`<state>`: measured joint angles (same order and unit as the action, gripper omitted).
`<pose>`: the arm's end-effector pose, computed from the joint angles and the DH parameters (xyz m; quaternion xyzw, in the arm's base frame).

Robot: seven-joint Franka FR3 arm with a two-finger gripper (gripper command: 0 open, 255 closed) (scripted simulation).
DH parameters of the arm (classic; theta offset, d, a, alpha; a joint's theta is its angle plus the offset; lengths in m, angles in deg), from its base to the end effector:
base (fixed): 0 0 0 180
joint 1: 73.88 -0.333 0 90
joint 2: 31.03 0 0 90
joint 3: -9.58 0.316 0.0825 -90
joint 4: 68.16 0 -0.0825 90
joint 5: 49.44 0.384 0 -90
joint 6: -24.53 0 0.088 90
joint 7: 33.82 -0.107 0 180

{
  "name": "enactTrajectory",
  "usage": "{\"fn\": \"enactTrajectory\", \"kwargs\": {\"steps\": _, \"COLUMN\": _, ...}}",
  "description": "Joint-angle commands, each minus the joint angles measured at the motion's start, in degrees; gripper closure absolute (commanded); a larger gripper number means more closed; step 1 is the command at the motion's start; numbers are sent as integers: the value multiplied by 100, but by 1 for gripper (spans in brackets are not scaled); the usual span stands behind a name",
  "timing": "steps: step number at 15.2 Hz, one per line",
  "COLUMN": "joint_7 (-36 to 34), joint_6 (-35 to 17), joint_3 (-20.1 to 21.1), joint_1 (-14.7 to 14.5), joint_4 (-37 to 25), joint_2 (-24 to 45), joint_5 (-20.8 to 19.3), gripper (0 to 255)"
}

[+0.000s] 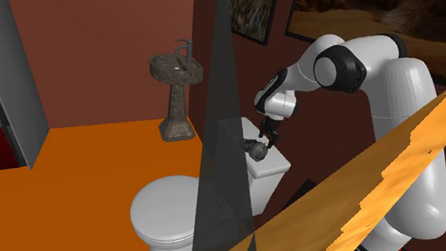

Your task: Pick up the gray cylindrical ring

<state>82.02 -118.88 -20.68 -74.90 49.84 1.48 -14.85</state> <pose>0.5096 -0.2892 0.1878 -0.8556 -0.5163 -0.0375 0.0079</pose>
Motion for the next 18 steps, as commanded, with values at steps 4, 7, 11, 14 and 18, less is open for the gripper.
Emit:
{"fn": "enactTrajectory", "kwargs": {"steps": 4, "joint_7": 5, "joint_6": -11, "joint_3": 13, "joint_1": 6, "joint_4": -9, "joint_2": 18, "joint_5": 14, "gripper": 255}}
{"fn": "enactTrajectory", "kwargs": {"steps": 7, "joint_7": 6, "joint_6": -14, "joint_3": 13, "joint_1": 5, "joint_4": -5, "joint_2": 17, "joint_5": 15, "gripper": 255}}
{"fn": "enactTrajectory", "kwargs": {"steps": 11, "joint_7": -32, "joint_6": 33, "joint_3": -31, "joint_1": -26, "joint_4": 6, "joint_2": -45, "joint_5": -38, "gripper": 255}}
{"fn": "enactTrajectory", "kwargs": {"steps": 14, "joint_7": -147, "joint_6": 168, "joint_3": -163, "joint_1": -125, "joint_4": 41, "joint_2": -233, "joint_5": -199, "gripper": 255}}
{"fn": "enactTrajectory", "kwargs": {"steps": 18, "joint_7": -305, "joint_6": 355, "joint_3": -334, "joint_1": -253, "joint_4": 71, "joint_2": -480, "joint_5": -421, "gripper": 255}}
